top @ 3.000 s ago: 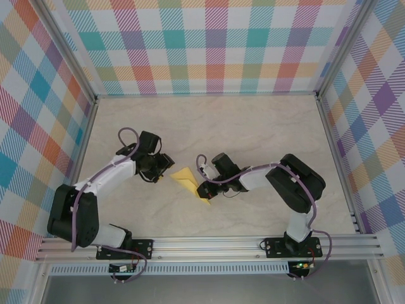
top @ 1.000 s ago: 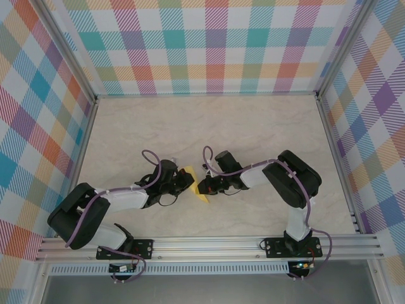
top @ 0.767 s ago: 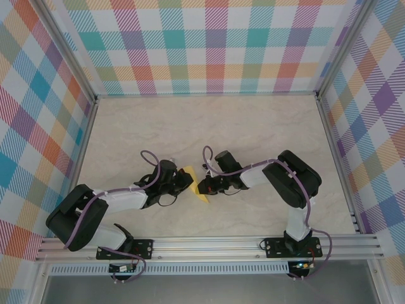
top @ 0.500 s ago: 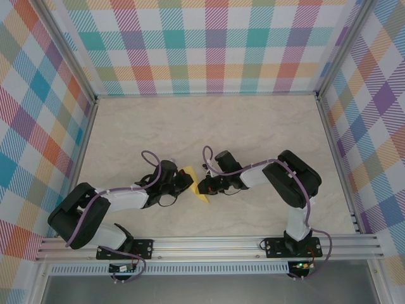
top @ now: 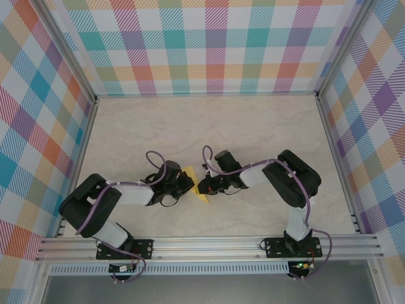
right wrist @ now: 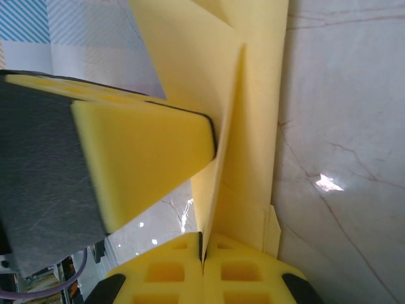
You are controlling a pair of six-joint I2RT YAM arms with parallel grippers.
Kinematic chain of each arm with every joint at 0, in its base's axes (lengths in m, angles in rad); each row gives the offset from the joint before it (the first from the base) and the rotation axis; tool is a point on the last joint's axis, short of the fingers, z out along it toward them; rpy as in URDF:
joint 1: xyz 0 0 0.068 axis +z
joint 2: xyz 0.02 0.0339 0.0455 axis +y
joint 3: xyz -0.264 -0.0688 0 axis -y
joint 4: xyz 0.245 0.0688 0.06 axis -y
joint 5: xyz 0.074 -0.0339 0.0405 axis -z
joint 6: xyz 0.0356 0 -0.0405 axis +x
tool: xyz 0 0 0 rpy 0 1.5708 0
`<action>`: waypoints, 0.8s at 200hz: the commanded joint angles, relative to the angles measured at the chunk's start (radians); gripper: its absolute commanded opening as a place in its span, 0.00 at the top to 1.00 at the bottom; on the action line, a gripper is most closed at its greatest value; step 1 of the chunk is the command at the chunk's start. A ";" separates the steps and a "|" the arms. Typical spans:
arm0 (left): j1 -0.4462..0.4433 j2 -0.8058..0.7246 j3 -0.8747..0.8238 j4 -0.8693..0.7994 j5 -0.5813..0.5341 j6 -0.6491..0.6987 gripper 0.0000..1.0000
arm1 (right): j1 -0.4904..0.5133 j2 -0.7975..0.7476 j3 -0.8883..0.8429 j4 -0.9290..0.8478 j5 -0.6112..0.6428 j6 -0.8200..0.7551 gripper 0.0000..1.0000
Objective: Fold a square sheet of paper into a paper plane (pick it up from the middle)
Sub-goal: Fold the wing for the fifth time at the center of the table.
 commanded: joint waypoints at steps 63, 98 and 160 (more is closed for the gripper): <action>-0.007 0.023 0.006 -0.125 -0.034 0.024 1.00 | 0.010 -0.057 0.037 -0.289 0.026 -0.095 0.92; -0.007 0.032 0.014 -0.123 -0.021 0.025 1.00 | 0.010 -0.073 0.036 -0.311 -0.014 -0.109 0.90; -0.006 0.029 0.010 -0.114 -0.017 0.024 1.00 | 0.011 -0.134 0.047 -0.411 -0.006 -0.166 0.79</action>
